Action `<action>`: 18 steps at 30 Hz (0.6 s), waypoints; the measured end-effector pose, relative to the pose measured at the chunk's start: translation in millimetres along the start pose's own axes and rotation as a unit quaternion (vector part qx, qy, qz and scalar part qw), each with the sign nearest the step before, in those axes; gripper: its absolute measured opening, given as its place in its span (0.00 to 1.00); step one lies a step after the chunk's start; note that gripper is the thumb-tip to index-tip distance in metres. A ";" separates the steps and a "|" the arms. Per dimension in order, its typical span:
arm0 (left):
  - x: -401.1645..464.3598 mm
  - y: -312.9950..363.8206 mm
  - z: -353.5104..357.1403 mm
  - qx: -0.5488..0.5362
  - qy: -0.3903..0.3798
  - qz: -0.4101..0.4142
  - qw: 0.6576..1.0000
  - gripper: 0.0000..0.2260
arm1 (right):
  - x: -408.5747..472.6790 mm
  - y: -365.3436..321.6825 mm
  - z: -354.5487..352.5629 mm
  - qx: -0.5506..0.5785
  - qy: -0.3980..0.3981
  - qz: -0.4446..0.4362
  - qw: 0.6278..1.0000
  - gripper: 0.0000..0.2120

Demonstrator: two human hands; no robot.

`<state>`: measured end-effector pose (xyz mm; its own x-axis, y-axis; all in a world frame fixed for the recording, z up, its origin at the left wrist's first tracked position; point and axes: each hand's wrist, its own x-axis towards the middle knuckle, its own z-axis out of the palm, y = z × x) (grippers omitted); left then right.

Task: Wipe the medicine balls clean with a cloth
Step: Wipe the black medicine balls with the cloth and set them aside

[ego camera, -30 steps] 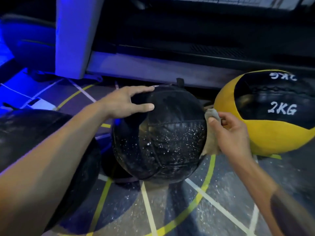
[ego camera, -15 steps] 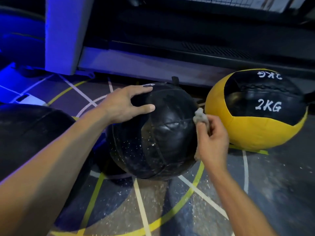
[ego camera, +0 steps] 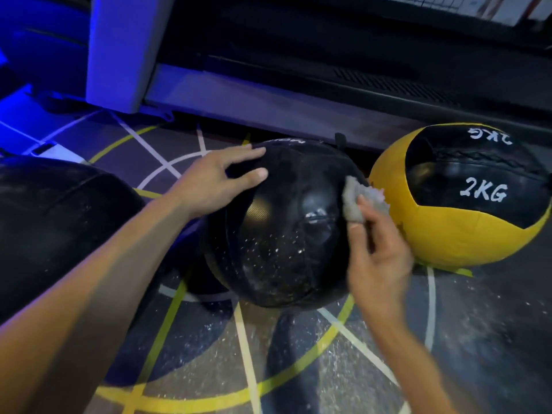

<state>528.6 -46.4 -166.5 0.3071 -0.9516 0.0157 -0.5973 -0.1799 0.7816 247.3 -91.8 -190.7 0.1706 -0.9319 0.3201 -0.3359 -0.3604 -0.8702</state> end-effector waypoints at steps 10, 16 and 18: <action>38.4 1.9 1.0 -0.038 -0.038 -0.013 0.998 0.31 | -52.2 21.8 -8.2 -0.295 -0.414 -0.442 0.740 0.43; 42.8 27.2 3.6 -0.012 -0.048 -0.014 0.999 0.22 | 15.3 -31.0 24.7 -0.217 -0.244 -0.331 0.886 0.19; 46.5 28.5 1.2 -0.009 -0.060 -0.025 0.998 0.19 | -9.7 -4.7 27.0 -0.286 -0.310 -0.412 0.808 0.20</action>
<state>525.0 -96.1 -144.3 0.2445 -0.9646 -0.0985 -0.5692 -0.2250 0.7908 272.2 -79.9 -199.9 0.9259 -0.2306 0.2993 -0.2146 -0.9729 -0.0859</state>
